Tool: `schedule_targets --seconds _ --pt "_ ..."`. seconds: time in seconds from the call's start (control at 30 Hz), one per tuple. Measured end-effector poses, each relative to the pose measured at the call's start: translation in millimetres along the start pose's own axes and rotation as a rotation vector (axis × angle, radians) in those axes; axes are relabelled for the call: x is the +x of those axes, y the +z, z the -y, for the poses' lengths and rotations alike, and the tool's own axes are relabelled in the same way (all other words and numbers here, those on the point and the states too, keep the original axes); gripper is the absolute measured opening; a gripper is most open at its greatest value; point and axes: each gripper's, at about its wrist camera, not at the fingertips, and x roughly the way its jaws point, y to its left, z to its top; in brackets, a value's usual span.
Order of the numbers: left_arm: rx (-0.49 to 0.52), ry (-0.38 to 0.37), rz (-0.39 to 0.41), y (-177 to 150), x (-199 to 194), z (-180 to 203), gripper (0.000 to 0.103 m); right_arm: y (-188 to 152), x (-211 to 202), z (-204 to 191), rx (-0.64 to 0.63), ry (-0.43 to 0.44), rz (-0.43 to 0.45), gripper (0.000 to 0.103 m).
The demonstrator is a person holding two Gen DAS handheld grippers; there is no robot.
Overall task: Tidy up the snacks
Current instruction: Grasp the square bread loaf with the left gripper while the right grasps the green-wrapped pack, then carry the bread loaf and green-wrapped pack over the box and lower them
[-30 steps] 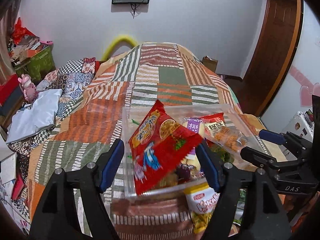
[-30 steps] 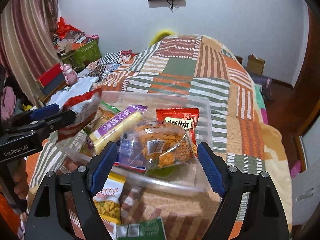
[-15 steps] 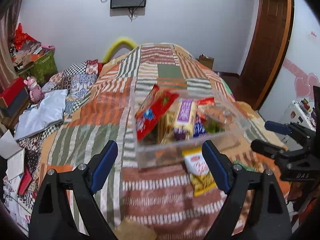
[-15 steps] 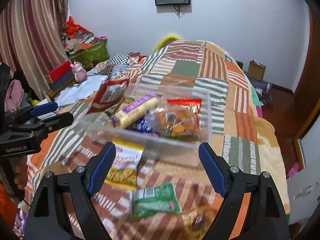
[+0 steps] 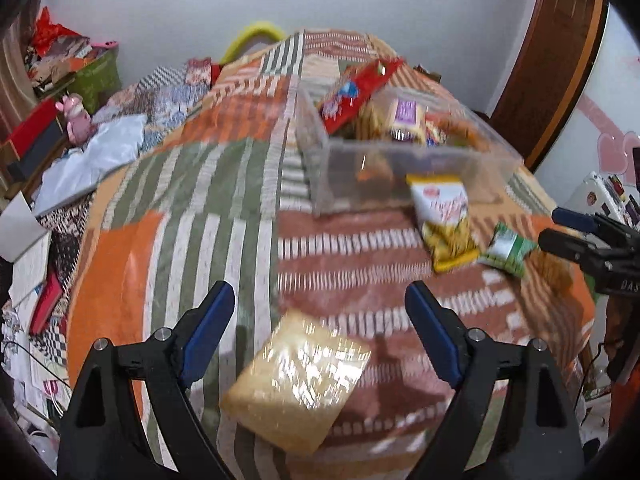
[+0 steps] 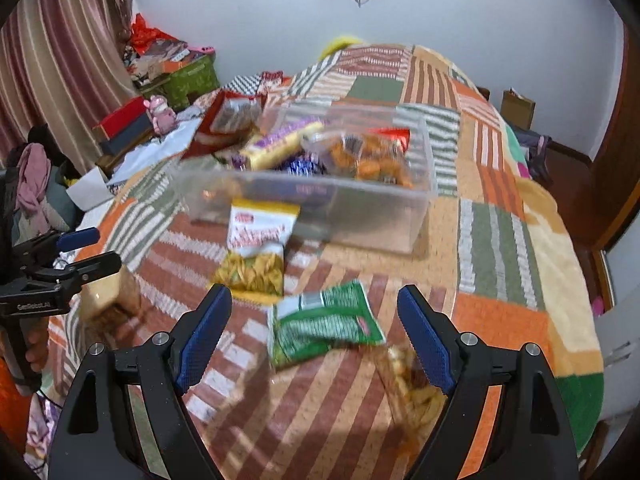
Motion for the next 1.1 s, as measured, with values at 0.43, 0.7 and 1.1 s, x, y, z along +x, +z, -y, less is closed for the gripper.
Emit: schedule_targets --seconds 0.43,0.7,1.1 --pt "0.053 0.033 -0.061 -34 21 4 0.092 -11 24 -2 -0.026 -0.007 -0.067 0.083" --pt "0.015 0.06 -0.062 -34 31 -9 0.072 -13 37 -2 -0.042 0.017 -0.095 0.083" --pt "0.024 0.038 -0.02 -15 27 3 0.058 -11 34 3 -0.02 0.064 -0.084 0.056"
